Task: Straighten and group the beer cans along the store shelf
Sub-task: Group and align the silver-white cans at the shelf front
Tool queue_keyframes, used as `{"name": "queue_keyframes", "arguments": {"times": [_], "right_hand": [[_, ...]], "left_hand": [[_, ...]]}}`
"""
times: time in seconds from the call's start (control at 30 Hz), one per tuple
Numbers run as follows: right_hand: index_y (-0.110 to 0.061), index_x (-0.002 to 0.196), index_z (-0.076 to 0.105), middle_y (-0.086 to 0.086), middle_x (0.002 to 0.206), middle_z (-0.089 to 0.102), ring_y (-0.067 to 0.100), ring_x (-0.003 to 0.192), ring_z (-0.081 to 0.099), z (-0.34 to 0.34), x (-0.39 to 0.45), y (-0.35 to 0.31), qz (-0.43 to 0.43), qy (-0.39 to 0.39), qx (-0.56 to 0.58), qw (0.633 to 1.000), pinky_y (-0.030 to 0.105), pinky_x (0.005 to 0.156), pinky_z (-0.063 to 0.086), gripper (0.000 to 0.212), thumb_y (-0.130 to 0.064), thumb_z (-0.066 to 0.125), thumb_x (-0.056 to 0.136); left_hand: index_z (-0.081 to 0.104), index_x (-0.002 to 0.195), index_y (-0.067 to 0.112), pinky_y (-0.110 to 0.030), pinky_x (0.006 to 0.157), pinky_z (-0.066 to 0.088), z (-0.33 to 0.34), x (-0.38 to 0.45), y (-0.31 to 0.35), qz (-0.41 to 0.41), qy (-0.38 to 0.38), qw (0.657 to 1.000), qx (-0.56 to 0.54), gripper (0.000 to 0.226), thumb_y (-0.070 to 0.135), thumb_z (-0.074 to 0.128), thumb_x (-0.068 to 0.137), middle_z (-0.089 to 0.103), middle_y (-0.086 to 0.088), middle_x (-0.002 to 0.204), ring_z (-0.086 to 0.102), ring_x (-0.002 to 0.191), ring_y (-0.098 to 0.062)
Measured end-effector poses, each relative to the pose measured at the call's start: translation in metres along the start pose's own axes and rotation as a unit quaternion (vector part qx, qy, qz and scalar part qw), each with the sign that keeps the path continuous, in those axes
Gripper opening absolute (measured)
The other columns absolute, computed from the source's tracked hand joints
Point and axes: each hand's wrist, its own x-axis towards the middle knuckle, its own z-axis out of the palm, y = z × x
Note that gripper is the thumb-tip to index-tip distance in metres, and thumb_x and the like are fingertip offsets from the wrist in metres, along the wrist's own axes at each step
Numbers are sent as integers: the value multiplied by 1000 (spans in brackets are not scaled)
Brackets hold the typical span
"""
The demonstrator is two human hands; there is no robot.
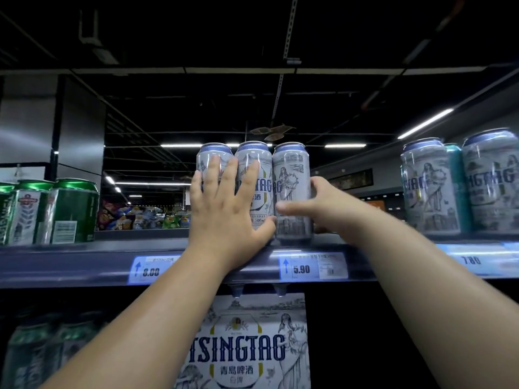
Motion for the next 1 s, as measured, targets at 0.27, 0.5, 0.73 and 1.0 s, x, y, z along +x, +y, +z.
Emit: {"name": "queue_keyframes", "arguments": {"times": [0.27, 0.5, 0.73, 1.0], "right_hand": [[-42, 132, 35, -16, 115, 67, -2, 95, 69, 6, -17, 8, -109, 69, -71, 989, 38, 91, 58, 85, -44, 90, 67], [-61, 149, -16, -4, 131, 46, 13, 101, 55, 23, -26, 10, -171, 141, -281, 934, 34, 80, 46, 108, -62, 69, 82], [-62, 150, -11, -11, 145, 49, 9, 114, 55, 21, -24, 14, -191, 139, -246, 940, 32, 86, 47, 103, -51, 68, 85], [-55, 153, -6, -5, 140, 50, 13, 116, 56, 26, -25, 11, -161, 180, -245, 939, 41, 91, 51, 109, -57, 73, 78]], "left_hand": [[10, 157, 28, -55, 119, 0, -1, -2, -3, 10, -8, 1000, -9, 94, 70, 36, 78, 13, -10, 164, -3, 150, -31], [13, 157, 28, -54, 119, -2, -3, -3, -2, 5, -8, 1000, -15, 93, 70, 36, 77, 13, -10, 164, -4, 151, -31], [13, 157, 27, -54, 119, -2, -2, -6, -2, 13, -7, 1000, -22, 90, 67, 35, 79, 13, -10, 164, -4, 151, -31], [16, 156, 25, -56, 118, -1, -1, -7, -2, 23, 3, 999, -25, 87, 66, 34, 81, 18, -14, 163, 2, 150, -34]]}}
